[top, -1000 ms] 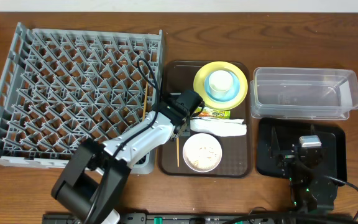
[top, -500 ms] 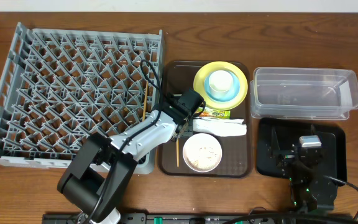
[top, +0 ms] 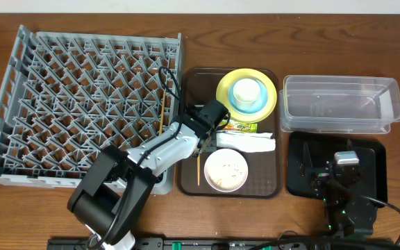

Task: Sort waste into correct bins and load items into the dishwasher
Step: 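Grasp the chopstick with the left gripper and place it in the rack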

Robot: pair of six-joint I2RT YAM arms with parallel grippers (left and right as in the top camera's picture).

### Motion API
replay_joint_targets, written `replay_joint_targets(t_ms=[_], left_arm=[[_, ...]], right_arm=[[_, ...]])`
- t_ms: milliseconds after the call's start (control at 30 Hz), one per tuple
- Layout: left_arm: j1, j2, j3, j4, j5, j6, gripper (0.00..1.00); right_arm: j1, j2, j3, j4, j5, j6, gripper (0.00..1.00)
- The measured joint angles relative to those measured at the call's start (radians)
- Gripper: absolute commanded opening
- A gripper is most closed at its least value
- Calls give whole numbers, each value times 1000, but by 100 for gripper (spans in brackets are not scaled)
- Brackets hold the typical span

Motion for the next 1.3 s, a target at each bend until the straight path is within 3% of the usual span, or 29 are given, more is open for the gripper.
replay_joint_targets(t_ms=[267,533,700,867,967,1033,1133,1300], left_arm=[[28,-108,53,-105,10,77,8],[204,-403,137,-228,6,235,8],[304,-356,136,-277,10,278,8],[322,-270,134,-265,36,320,9],[322,-217,134,-246,45,343,16],[322,-199,131,-243,43,353,35],[322,-195,129,-244,25,360,46],[329,-199,129,-241,6,373,51]], right_arm=[[0,0,0,0,0,0,99],[0,0,0,0,0,0,99],[0,0,0,0,0,0,99],[0,0,0,0,0,0,99],[0,0,0,0,0,0,99],[0,0,0,0,0,0,99],[0,0,0,0,0,0,99],[0,0,0,0,0,0,99]])
